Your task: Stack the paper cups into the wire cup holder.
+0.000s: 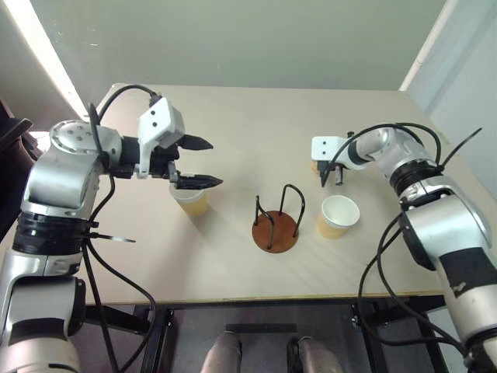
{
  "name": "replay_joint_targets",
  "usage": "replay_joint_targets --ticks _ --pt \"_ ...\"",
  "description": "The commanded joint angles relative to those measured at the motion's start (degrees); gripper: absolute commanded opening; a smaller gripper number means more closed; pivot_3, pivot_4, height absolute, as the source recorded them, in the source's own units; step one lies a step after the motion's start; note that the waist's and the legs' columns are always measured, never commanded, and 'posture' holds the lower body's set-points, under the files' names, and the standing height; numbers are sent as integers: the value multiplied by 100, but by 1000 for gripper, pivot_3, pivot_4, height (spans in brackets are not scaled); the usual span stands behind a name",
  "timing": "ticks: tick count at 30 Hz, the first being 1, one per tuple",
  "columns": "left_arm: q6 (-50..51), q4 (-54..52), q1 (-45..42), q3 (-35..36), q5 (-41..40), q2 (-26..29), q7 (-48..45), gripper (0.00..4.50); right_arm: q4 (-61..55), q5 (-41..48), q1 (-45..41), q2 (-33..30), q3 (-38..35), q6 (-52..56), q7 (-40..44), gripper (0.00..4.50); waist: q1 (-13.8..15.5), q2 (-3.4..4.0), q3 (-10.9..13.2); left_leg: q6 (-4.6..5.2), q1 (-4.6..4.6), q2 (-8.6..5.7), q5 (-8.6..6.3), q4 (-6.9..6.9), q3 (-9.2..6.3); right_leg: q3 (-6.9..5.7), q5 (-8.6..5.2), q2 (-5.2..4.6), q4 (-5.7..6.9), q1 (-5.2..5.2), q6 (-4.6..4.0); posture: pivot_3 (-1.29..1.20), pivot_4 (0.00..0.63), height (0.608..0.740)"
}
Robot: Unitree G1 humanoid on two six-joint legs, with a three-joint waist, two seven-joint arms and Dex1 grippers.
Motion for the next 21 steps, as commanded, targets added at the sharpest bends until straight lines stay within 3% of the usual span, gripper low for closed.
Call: replay_joint_targets --ticks 1,5,10,16,21 --pt "186 -256 -28 177 -298 164 -259 4500 -616 644 -429 -271 -505 -267 1076 33 -4 8 5 0 -1 0 0 0 1 1 0 0 0 -1 -1 0 150 740" --pt "572 -388 -102 319 -767 130 -430 4500 -1917 1290 -181 -475 -761 25 2339 33 -27 8 5 -2 -9 4 -1 -3 11 0 -5 5 1 -11 -8 0 150 740" --pt "631 -431 -125 225 -917 220 -668 4500 -4516 2119 405 -902 -912 1352 3386 33 -36 8 5 -5 -10 6 2 2 17 1 -10 7 0 -8 -16 0 150 740" --pt "465 -276 -144 164 -825 345 -833 4500 -7004 3343 868 -2007 -393 2627 3473 33 -41 8 5 -24 -10 4 22 7 16 5 -17 6 -1 -3 -28 0 150 740" --pt "356 -193 -140 125 -773 317 -830 4500 -7747 3807 861 -2226 -292 3172 3473 33 -116 8 5 4 6 7 31 2 16 9 -31 7 4 6 -52 0 150 740"
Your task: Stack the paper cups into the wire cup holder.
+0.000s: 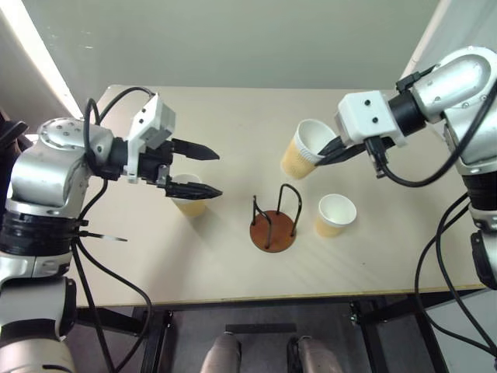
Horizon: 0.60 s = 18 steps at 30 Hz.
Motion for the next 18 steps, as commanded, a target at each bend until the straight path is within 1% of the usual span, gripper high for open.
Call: replay_joint_targets --ticks 1,3,7,12,18 --pt "-139 -21 -106 53 53 56 -48 4500 -515 348 -52 -95 1 304 26 33 -31 0 0 1 2 0 4 0 0 2 2 0 1 0 3 0 150 740" --pt "-168 7 -119 36 75 47 -60 4500 -736 477 -2 -90 4 475 26 33 -40 0 0 4 4 0 12 1 1 3 5 0 5 0 1 0 150 740" --pt "-205 41 -146 19 117 22 -81 4500 -1072 580 107 140 28 714 26 33 -43 0 0 9 5 -1 21 1 1 3 8 1 7 1 -2 0 150 740" --pt "-230 1 -106 36 151 15 -86 4500 -933 319 224 331 181 454 23 33 -43 -1 -1 10 3 -2 21 2 0 3 8 1 4 1 -2 0 150 740" --pt "-236 -51 -4 88 160 43 -55 4500 -616 103 263 338 321 45 26 33 -36 -2 -1 12 2 -2 20 2 0 3 9 0 4 0 0 0 150 740"
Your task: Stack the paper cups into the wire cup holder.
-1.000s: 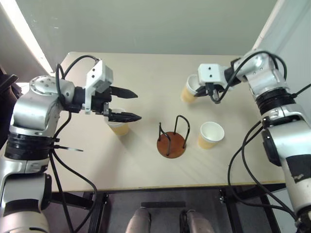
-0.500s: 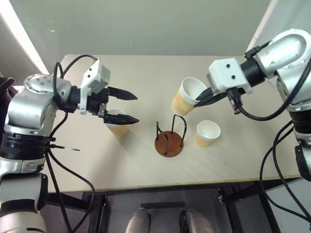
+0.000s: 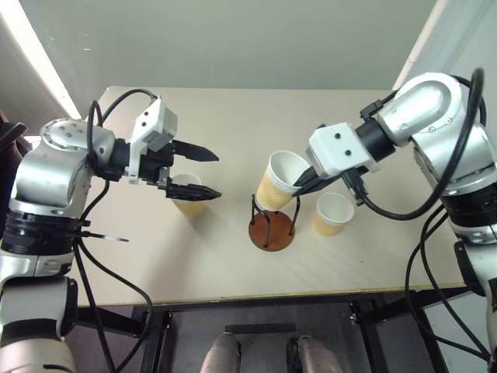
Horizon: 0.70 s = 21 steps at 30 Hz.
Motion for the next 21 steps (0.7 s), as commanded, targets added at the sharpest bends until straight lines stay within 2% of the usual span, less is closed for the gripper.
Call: replay_joint_targets --ticks 1,7,13,16,21 --pt "-98 -131 -10 145 -20 73 21 4500 26 -42 -63 -56 22 -185 25 33 -2 0 0 0 0 0 0 0 0 0 0 0 0 0 0 0 150 740" --pt "-138 -105 -10 137 0 63 36 4500 -56 116 -49 19 119 -76 25 33 -2 0 0 0 0 0 0 1 1 0 1 0 1 0 2 0 150 740" --pt "-214 -70 -17 110 44 57 47 4500 202 -163 -116 333 57 -141 -85 33 -6 0 0 0 1 0 0 1 0 0 2 0 2 0 1 0 150 740" --pt "-210 -87 -4 111 52 66 64 4500 229 -241 -78 366 23 -163 -76 614 1 0 0 0 0 0 0 1 0 0 2 0 1 0 0 0 150 740" --pt "-188 -125 29 120 43 97 93 4500 284 -342 -59 366 1 -253 -75 2265 -2 0 0 0 0 0 0 1 0 0 2 0 2 0 0 0 150 740"
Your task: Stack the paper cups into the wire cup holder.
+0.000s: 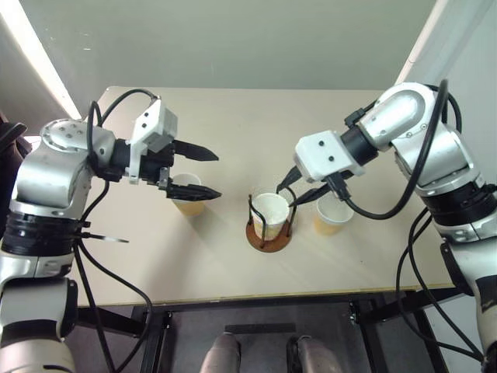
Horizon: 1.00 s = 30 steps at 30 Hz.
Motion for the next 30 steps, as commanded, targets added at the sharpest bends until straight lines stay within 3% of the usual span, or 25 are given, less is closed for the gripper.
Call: replay_joint_targets --ticks 1,4,15,30 --pt "-50 -132 -12 116 12 98 12 4500 -1 -64 -63 -3 -166 -93 -50 2586 0 0 0 0 0 0 0 0 0 0 0 0 0 0 0 0 150 740" --pt "-44 -154 -21 107 25 97 48 4500 29 -23 -70 49 -258 -23 -140 3593 0 0 0 0 0 0 0 1 0 0 1 0 1 0 -1 0 150 740" --pt "-1680 -412 669 -505 1672 729 309 4500 379 1419 -695 594 -1750 2303 -1123 3593 -11 -3 -2 -1 0 -1 0 -6 -1 1 -10 2 -2 -6 -19 0 150 740" --pt "-2593 13 617 -856 3066 829 696 4500 -137 2576 -666 283 -1891 3352 -1005 3593 -7 -2 -1 -2 -3 -4 0 -5 -2 1 -16 3 5 -11 -29 0 150 740"
